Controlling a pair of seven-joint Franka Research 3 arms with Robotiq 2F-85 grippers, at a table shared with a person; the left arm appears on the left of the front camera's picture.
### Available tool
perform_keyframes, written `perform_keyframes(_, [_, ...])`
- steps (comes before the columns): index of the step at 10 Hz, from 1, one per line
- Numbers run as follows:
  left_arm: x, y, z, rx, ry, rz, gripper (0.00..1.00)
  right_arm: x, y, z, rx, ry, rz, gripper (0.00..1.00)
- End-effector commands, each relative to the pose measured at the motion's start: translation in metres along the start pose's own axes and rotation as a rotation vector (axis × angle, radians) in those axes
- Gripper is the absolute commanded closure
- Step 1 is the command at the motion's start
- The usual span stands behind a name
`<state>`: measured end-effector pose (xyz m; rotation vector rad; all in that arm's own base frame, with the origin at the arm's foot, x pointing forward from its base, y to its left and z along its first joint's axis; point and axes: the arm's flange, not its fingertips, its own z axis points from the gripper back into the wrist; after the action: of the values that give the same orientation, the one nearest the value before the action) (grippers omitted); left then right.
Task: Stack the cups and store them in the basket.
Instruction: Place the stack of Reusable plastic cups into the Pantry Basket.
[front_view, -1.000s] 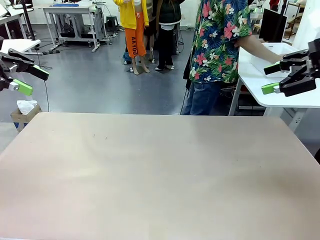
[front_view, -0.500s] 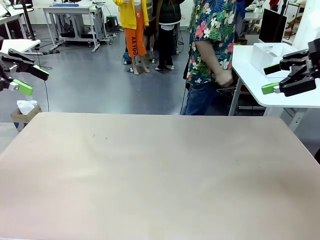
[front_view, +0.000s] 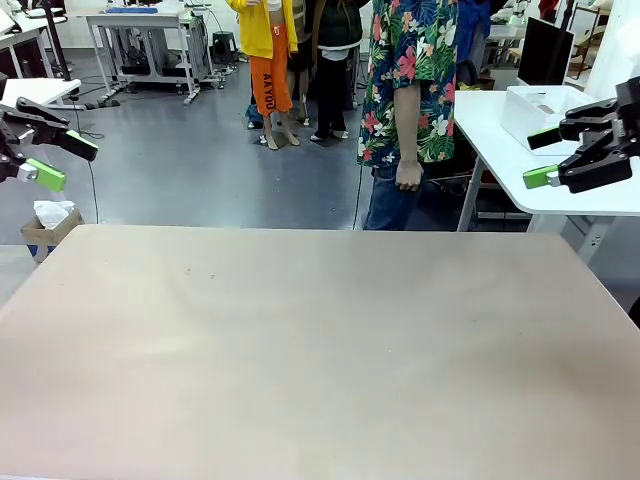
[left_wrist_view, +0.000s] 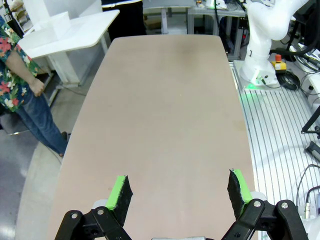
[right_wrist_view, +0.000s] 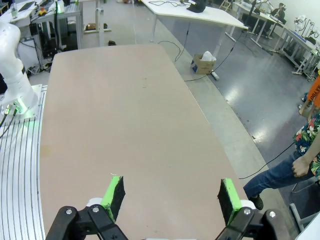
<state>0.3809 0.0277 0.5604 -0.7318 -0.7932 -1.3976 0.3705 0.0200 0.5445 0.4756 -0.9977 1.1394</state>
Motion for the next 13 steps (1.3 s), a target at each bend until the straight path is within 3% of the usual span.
perform_keyframes(1, [0.0032,-0.0012,0.0004,0.001,-0.018,0.011,0.00,0.0015,-0.0005,-0.0023,-0.002,-0.021,-0.014,0.00])
perform_keyframes(13, [0.0032,-0.0012,0.0004,0.001,-0.018,0.011,0.00,0.0015,-0.0005,-0.0023,-0.002,-0.021,-0.014,0.00])
